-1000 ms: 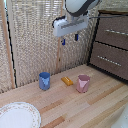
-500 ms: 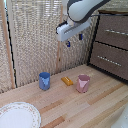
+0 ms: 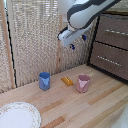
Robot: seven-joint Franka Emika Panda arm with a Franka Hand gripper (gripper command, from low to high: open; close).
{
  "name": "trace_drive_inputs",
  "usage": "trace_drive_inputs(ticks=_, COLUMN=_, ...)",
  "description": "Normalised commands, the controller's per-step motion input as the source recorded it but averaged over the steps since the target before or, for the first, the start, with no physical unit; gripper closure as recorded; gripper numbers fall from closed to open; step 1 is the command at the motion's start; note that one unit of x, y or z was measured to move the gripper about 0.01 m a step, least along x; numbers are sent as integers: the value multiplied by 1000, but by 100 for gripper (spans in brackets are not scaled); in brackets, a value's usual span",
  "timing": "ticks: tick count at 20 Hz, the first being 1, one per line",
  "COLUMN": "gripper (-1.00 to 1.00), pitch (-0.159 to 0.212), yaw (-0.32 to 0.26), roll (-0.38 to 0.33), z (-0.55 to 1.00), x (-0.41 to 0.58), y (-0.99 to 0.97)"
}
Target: Kindly get your arm to the topmost drawer handle. Get a good grip on it, then softly pull to open it.
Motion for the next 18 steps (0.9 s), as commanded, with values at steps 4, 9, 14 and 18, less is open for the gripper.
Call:
trace_drive_inputs(ticks=4, gripper=-100, pitch=-5, yaw=83, roll=-375, z=0, x=-12, y=-45)
trace_drive_inputs(ticks=9, gripper=-100, pitch=-7, yaw=155, roll=-375, z=0, x=-257, y=-90)
trace_drive_inputs(ticks=14, gripper=-100, pitch=0, yaw=157, roll=-375, z=0, x=-285, y=-105)
trace_drive_inputs(ticks=18, gripper=-100, pitch=-20, yaw=161, roll=-375, z=0, x=-251, y=-121)
